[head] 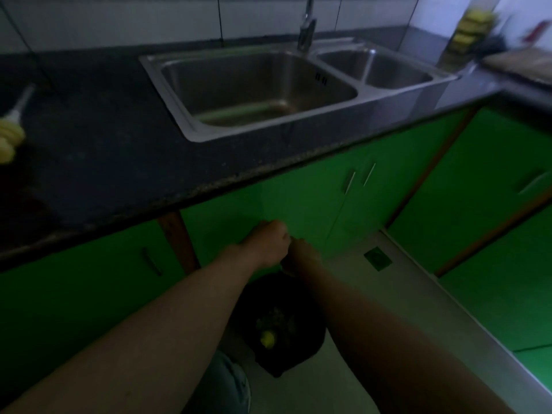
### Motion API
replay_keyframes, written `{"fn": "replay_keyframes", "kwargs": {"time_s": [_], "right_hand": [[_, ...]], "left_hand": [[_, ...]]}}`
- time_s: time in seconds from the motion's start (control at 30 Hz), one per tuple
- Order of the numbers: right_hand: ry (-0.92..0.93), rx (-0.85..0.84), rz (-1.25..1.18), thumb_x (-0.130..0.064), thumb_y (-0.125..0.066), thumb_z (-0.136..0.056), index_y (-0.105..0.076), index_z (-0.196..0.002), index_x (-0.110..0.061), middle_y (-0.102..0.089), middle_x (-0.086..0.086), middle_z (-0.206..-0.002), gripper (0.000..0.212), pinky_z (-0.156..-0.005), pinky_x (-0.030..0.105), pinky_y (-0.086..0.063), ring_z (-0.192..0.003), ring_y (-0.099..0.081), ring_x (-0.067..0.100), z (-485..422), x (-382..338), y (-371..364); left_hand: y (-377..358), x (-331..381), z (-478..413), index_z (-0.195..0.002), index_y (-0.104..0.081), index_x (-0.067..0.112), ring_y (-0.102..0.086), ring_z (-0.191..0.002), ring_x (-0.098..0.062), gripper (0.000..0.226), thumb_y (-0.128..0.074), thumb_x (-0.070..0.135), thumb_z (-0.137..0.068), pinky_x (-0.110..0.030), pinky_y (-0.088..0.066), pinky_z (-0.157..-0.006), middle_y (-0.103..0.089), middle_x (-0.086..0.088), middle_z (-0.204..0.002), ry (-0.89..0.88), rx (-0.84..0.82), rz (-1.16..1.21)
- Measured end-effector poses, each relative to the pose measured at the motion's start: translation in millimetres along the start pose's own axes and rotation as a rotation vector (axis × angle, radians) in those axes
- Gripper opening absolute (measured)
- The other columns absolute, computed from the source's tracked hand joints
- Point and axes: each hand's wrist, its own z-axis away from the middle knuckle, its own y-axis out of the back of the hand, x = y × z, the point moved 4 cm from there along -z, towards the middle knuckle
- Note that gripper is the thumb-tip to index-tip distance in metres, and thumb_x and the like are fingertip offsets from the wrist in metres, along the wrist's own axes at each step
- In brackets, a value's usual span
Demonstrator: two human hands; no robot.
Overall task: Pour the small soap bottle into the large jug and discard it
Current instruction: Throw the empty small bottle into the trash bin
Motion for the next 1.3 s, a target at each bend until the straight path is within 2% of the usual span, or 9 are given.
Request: {"fn": "replay_keyframes", "kwargs": {"time_s": [0.13,0.23,0.4,0.63,0.8,0.93,1.07,1.17,1.3], "right_hand": [[0.009,0.149,0.009,-0.02,-0.05,-0.094,-0.056,-0.121,-0.008,-0.061,0.016,-0.125,0.031,-0.09,0.039,-0.049,-0.113,-0.061,0.032,26.4,-16.9,53.7],[0.005,0.287,0.024,-0.022,-0.048,-0.094,-0.056,-0.118,-0.008,-0.062,0.015,-0.122,0.029,-0.088,0.038,-0.049,-0.112,-0.061,0.032,51.2,-22.6,93.4],[0.004,0.456,0.014,-0.02,-0.049,-0.092,-0.06,-0.105,-0.006,-0.065,0.016,-0.115,0.021,-0.08,0.035,-0.046,-0.106,-0.063,0.032,89.1,-38.4,151.4],[0.122,0.644,0.031,-0.022,-0.055,-0.092,-0.059,-0.106,-0.004,-0.066,0.017,-0.111,0.022,-0.082,0.041,-0.047,-0.104,-0.062,0.035,138.9,-83.6,211.2],[0.182,0.716,0.014,-0.021,-0.053,-0.092,-0.058,-0.106,-0.004,-0.066,0.018,-0.108,0.022,-0.08,0.04,-0.047,-0.103,-0.063,0.036,161.6,-115.0,232.6],[0.228,0.728,-0.058,-0.036,-0.054,-0.091,-0.061,-0.101,-0.007,-0.067,0.017,-0.105,0.031,-0.081,0.04,-0.047,-0.1,-0.063,0.036,169.5,-143.1,240.3],[0.306,0.7,-0.079,-0.038,-0.054,-0.09,-0.06,-0.105,-0.009,-0.065,0.015,-0.109,0.033,-0.081,0.039,-0.045,-0.102,-0.061,0.034,175.1,-184.8,244.1],[0.362,0.682,-0.066,-0.039,-0.057,-0.09,-0.061,-0.107,-0.011,-0.066,0.012,-0.11,0.033,-0.084,0.041,-0.05,-0.1,-0.063,0.03,177.3,-218.3,242.2],[0.462,0.668,-0.061,-0.037,-0.06,-0.09,-0.059,-0.105,-0.013,-0.065,0.01,-0.102,0.029,-0.078,0.04,-0.052,-0.09,-0.063,0.024,180.8,-261.6,237.5]], "left_hand": [[37.5,31.9,23.2,-0.089,-0.058,-0.008,-0.06,-0.094,-0.04,0.037,-0.038,0.021,-0.099,-0.036,-0.043,-0.073,-0.063,-0.031,-0.103,-0.029,0.061,-0.016],[65.4,55.7,44.0,-0.068,-0.052,0.003,-0.055,-0.078,-0.033,0.044,-0.033,0.022,-0.102,-0.036,-0.04,-0.071,-0.062,-0.027,-0.089,-0.108,0.1,-0.031],[106.4,77.2,65.6,-0.064,-0.039,0.01,-0.041,-0.062,-0.025,0.041,-0.03,0.021,-0.102,-0.039,-0.037,-0.066,-0.045,-0.008,-0.067,-0.181,0.173,-0.072],[163.8,104.7,100.8,-0.075,-0.046,0.01,-0.05,-0.074,-0.026,0.021,-0.048,0.02,-0.094,-0.036,-0.038,-0.065,-0.057,-0.012,-0.087,-0.244,0.355,-0.206],[203.9,110.2,129.9,-0.069,-0.034,0.019,-0.047,-0.071,-0.029,0.027,-0.037,0.014,-0.095,-0.038,-0.039,-0.065,-0.056,-0.015,-0.085,-0.255,0.505,-0.223],[232.3,102.7,149.3,-0.082,-0.04,0.013,-0.057,-0.084,-0.035,0.014,-0.038,0.015,-0.096,-0.039,-0.04,-0.066,-0.061,-0.017,-0.098,-0.2,0.613,-0.382],[266.7,86.4,172.7,-0.101,-0.054,0.01,-0.057,-0.083,-0.025,0.019,-0.039,0.02,-0.098,-0.033,-0.037,-0.067,-0.062,-0.011,-0.104,-0.127,0.708,-0.549],[286.5,67.3,182.8,-0.108,-0.052,0.008,-0.049,-0.078,-0.018,0.018,-0.045,0.02,-0.096,-0.031,-0.037,-0.069,-0.061,-0.01,-0.106,-0.075,0.721,-0.575],[312.8,37.8,194.8,-0.111,-0.046,0.01,-0.059,-0.086,-0.024,0.019,-0.047,0.02,-0.095,-0.032,-0.04,-0.071,-0.059,-0.011,-0.107,-0.035,0.808,-0.57]]}}
